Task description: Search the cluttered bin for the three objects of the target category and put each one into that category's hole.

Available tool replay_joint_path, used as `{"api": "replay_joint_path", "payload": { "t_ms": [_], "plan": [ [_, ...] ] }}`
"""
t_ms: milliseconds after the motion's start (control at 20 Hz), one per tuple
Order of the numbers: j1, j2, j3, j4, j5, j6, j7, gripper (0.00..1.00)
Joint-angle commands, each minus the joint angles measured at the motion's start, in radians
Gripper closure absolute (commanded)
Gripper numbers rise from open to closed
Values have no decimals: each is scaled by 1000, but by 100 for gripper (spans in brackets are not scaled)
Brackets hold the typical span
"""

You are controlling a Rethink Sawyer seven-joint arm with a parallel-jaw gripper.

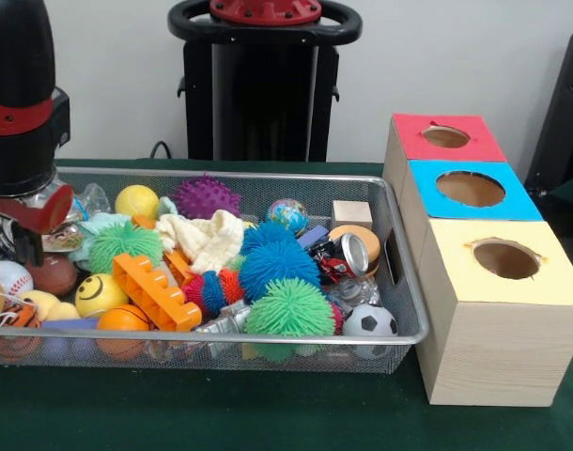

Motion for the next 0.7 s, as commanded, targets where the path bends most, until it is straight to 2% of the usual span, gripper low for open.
{"api": "replay_joint_path", "payload": {
  "t_ms": [50, 100, 150, 650, 700],
  "plan": [
    [-6, -6, 27, 107, -28, 53, -175, 0],
    [-25, -21, 46, 144, -44, -47, -184, 0],
    [-44, -37, 66, 182, -59, -148, -192, 100],
    [-40, -29, 69, 162, -66, -156, -199, 100],
    [-41, -30, 71, 164, -66, -160, -200, 0]
  ]
}}
